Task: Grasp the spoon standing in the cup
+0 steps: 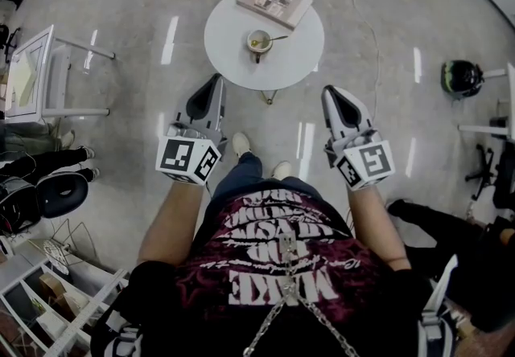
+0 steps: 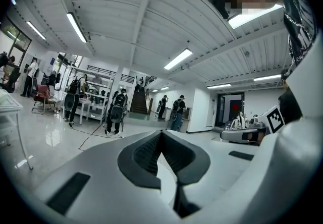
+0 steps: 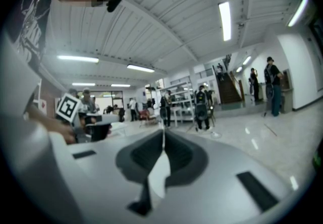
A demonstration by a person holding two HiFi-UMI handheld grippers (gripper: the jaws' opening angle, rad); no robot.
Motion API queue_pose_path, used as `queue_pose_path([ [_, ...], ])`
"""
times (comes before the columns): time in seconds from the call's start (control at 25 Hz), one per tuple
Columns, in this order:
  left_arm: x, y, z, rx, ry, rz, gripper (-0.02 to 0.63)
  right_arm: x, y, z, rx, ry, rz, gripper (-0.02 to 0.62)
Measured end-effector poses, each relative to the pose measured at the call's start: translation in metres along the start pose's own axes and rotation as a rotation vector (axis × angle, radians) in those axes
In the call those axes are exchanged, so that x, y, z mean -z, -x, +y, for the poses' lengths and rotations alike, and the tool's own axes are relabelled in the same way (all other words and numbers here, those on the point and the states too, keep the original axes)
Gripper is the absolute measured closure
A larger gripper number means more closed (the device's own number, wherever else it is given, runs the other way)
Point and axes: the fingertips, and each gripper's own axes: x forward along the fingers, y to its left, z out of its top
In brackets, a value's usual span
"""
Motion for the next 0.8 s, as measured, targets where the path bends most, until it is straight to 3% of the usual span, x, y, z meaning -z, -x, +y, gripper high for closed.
queue_pose_path([
  [0.8,-0.009,-0.016,0.073,0.046,0.029,-0.021,0.581,-0.018,-0.065,0.026,0.036,0.056,0.025,0.561],
])
